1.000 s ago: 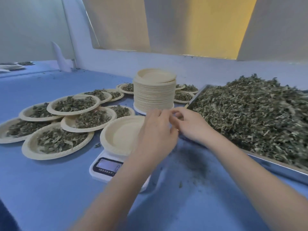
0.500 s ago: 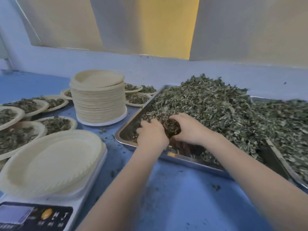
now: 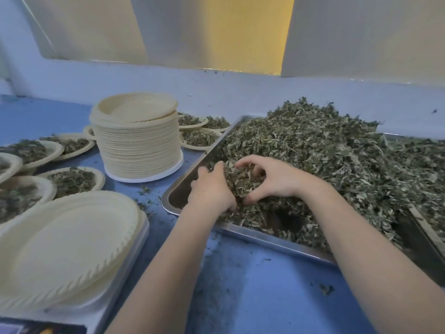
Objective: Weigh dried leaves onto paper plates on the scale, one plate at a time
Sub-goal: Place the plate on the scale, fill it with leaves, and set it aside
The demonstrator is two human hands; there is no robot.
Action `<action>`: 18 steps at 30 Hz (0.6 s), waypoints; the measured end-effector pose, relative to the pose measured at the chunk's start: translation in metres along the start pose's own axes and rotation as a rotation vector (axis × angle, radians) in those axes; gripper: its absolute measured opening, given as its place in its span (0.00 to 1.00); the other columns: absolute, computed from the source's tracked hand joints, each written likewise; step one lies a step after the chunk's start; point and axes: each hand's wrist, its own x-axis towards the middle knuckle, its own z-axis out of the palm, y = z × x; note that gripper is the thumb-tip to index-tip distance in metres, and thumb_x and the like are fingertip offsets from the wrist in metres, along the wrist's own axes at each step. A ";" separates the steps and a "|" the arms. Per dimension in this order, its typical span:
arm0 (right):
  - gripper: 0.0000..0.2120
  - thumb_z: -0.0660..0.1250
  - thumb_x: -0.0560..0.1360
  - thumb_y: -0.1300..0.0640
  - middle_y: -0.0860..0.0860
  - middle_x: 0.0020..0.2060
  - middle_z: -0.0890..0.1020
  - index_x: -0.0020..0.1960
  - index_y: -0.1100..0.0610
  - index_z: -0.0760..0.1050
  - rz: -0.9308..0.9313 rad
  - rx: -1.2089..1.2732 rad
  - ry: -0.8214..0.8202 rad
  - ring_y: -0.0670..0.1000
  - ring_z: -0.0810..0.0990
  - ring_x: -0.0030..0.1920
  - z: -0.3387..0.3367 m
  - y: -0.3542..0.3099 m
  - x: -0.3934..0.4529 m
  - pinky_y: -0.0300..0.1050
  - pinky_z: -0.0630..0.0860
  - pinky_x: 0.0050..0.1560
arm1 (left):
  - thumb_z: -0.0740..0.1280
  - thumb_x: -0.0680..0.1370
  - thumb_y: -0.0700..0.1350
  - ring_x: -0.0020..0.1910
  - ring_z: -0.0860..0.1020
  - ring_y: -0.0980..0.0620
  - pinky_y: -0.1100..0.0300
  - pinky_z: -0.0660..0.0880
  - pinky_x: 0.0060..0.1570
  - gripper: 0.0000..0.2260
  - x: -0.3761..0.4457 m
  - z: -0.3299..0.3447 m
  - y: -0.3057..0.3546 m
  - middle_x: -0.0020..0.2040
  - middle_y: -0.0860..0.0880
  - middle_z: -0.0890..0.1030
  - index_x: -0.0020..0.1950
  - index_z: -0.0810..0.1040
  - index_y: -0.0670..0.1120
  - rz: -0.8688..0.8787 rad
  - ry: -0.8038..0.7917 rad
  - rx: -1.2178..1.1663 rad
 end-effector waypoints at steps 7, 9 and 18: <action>0.31 0.77 0.63 0.52 0.51 0.58 0.76 0.62 0.44 0.68 0.015 -0.152 0.041 0.52 0.77 0.51 0.027 -0.012 0.012 0.46 0.75 0.49 | 0.77 0.65 0.43 0.64 0.72 0.45 0.56 0.71 0.56 0.44 -0.002 -0.002 -0.003 0.68 0.44 0.71 0.76 0.58 0.51 0.084 -0.035 -0.021; 0.22 0.76 0.64 0.55 0.50 0.51 0.78 0.52 0.43 0.69 -0.008 -0.031 0.099 0.50 0.79 0.44 0.025 -0.014 0.009 0.44 0.77 0.41 | 0.77 0.66 0.44 0.62 0.72 0.44 0.57 0.70 0.56 0.41 -0.003 -0.004 -0.003 0.66 0.44 0.71 0.74 0.61 0.52 0.092 0.001 -0.038; 0.16 0.68 0.72 0.59 0.49 0.40 0.80 0.55 0.42 0.72 0.045 0.208 0.198 0.46 0.77 0.21 0.019 -0.016 0.001 0.36 0.72 0.23 | 0.74 0.67 0.47 0.67 0.66 0.43 0.48 0.66 0.65 0.38 -0.009 -0.007 0.004 0.68 0.48 0.68 0.74 0.61 0.56 0.145 0.129 -0.053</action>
